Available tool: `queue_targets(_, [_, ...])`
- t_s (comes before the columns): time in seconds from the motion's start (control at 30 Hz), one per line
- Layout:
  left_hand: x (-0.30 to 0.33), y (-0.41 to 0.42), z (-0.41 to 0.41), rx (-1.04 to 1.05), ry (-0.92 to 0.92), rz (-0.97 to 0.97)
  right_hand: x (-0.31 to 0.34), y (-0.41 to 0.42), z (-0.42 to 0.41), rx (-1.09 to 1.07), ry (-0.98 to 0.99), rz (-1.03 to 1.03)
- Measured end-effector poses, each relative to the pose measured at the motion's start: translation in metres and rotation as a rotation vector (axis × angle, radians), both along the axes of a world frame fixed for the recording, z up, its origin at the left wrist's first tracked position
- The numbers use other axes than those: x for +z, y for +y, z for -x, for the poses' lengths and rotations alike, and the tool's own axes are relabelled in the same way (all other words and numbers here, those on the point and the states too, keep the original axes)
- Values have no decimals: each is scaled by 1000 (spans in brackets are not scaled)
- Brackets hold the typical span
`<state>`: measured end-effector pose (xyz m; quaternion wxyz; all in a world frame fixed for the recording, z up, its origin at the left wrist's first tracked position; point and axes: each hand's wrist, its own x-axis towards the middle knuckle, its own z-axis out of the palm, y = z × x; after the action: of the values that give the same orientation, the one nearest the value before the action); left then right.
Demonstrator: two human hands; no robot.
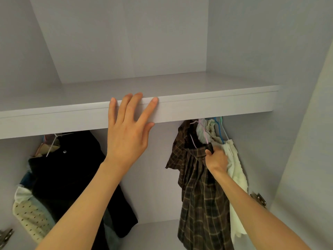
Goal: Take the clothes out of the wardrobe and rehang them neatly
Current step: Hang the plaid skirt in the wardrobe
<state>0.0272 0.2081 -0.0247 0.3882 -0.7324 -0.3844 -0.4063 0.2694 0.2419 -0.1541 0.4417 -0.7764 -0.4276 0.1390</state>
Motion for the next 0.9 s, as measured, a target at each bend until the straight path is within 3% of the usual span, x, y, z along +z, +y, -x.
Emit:
queue_targets(0.23, [-1,1,1,16,-1,-41,0,-8,-22,-149,91,-26])
queue_targets(0.43, [-1,-2,-3,6,-14,-5,0,-11,-26,-111,57,17])
queue_targets(0.6, [0,-12,-6,-5,-25,89,0,-21,-21,-59,-89,91])
queue_targets(0.77, [-13,-33,2,8,3,229,-2,-46,-13,46,-475,61])
queue_targets(0.9, [-70,-71,29,121,-14,466,-15,-70,1,234,-705,-38])
